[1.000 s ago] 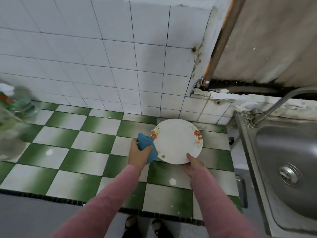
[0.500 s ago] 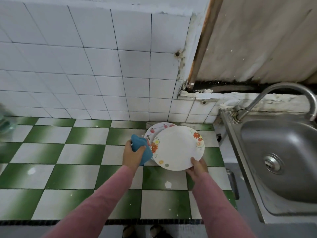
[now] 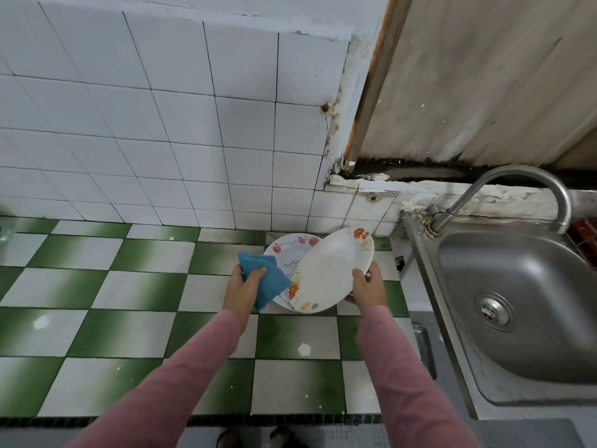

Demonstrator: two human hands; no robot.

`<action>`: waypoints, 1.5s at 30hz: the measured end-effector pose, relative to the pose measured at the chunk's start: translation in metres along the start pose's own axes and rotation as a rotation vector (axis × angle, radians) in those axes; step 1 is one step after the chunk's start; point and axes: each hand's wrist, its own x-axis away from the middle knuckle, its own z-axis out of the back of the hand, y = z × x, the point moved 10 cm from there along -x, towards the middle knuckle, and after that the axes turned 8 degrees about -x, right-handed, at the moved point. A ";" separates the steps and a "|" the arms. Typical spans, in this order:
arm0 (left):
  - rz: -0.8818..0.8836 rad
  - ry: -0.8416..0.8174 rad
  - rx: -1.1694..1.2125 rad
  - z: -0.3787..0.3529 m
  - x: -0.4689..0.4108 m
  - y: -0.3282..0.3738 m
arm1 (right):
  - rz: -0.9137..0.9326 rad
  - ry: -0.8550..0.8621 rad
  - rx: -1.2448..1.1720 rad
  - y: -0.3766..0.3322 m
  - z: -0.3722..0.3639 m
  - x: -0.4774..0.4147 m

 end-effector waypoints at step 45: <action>0.042 0.038 0.061 0.022 0.002 -0.003 | 0.483 0.067 0.103 -0.097 -0.027 0.057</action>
